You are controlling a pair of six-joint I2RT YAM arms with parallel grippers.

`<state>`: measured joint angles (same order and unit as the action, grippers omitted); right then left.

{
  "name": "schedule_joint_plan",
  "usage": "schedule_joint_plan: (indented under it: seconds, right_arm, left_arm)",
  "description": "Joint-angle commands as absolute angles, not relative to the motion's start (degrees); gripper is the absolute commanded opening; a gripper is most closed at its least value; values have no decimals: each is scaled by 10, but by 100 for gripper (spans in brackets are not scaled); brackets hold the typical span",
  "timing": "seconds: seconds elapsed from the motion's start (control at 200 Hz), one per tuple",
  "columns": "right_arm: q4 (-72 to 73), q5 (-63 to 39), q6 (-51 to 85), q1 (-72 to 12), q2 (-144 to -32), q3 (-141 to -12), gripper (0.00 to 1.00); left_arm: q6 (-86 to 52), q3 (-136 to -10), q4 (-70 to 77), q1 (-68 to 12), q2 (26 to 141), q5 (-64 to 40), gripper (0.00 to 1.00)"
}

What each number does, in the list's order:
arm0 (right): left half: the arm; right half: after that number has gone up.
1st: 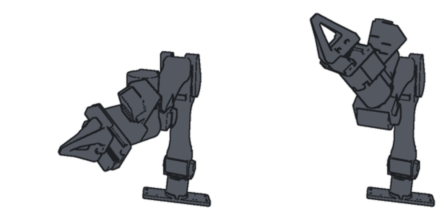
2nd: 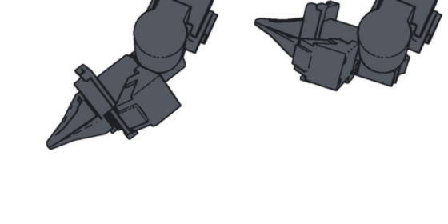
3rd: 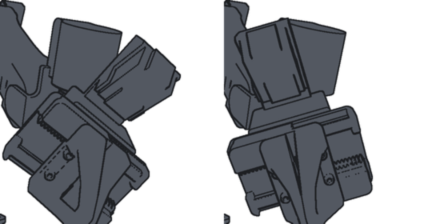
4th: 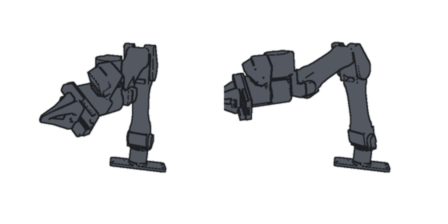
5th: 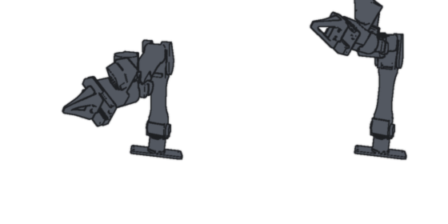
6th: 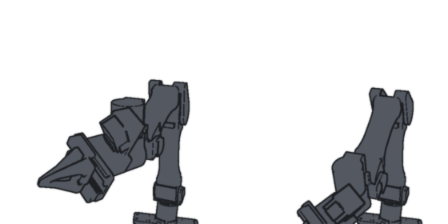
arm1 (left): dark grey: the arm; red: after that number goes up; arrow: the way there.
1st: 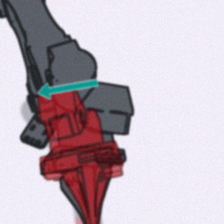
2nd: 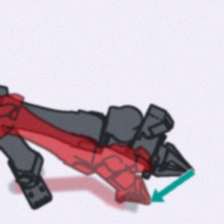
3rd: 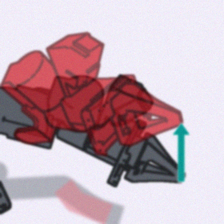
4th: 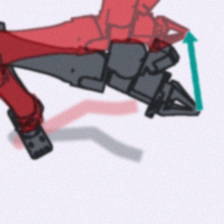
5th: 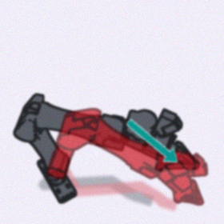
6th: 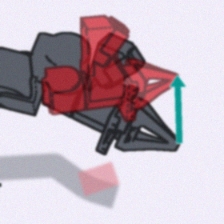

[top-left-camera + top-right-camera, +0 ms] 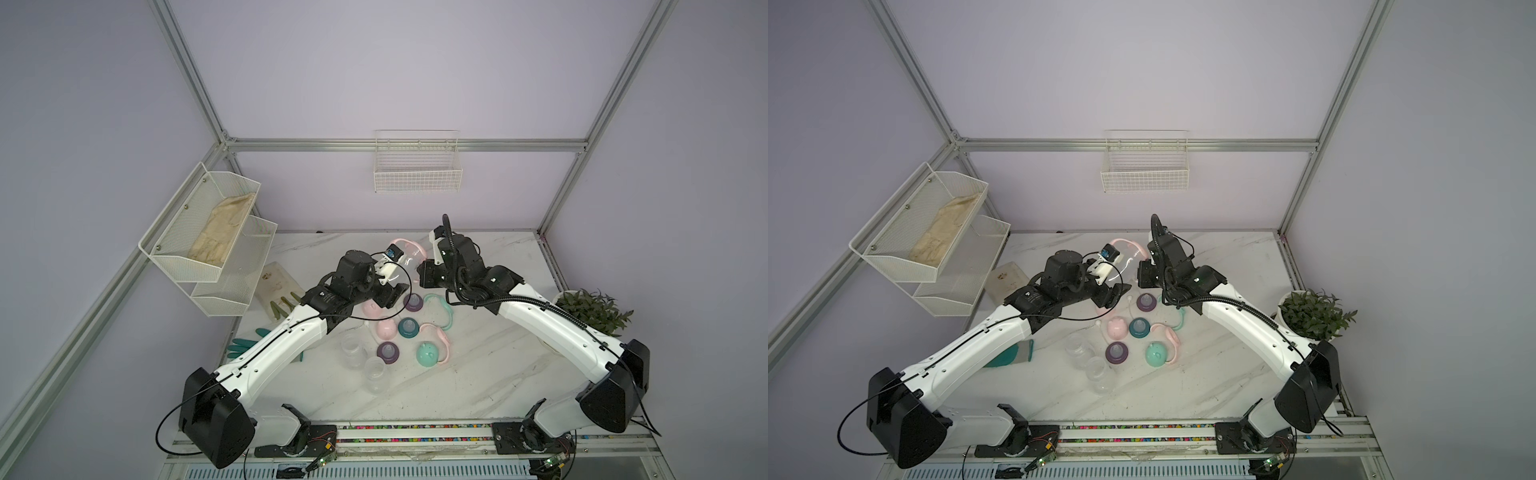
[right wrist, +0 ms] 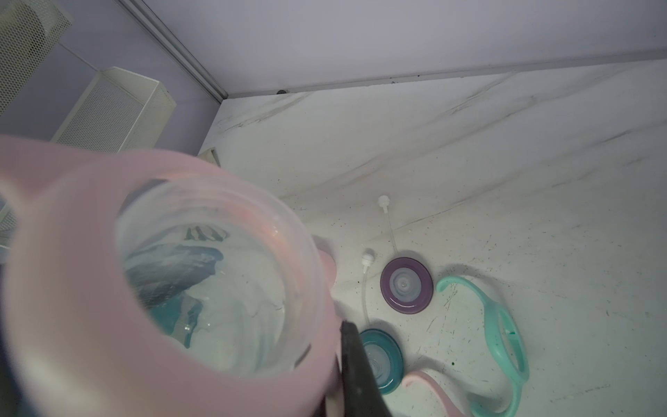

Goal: Assemble the baby bottles
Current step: Put on the handle of the baby bottle.

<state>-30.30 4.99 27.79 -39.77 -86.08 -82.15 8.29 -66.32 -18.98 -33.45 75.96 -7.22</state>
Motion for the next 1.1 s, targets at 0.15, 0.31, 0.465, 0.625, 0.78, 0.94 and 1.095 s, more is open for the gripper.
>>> schedule_joint_plan:
  seconds: [0.15, 0.31, 0.465, 0.625, 0.78, 0.94, 1.095]
  right_arm:
    - [-284, 32, 239, -411, -845, -806, 0]
    - [-281, 46, 196, -431, -837, -792, 0]
    - [-276, 66, 160, -457, -843, -795, 0]
    - [-274, 73, 124, -478, -852, -792, 0]
    - [-290, 112, 86, -494, -859, -786, 0]
    - [-249, 106, 96, -497, -841, -775, 0]
    - [-217, 79, 108, -497, -828, -769, 0]
  left_arm:
    - [63, -701, -171, -335, 758, -23, 0]
    - [54, -712, -179, -336, 767, -18, 0]
    - [52, -741, -210, -336, 792, -41, 0]
    - [41, -748, -211, -338, 796, -22, 0]
    - [20, -762, -221, -338, 792, -8, 0]
    - [18, -770, -227, -337, 794, -44, 0]
    - [11, -768, -225, -338, 804, -13, 0]
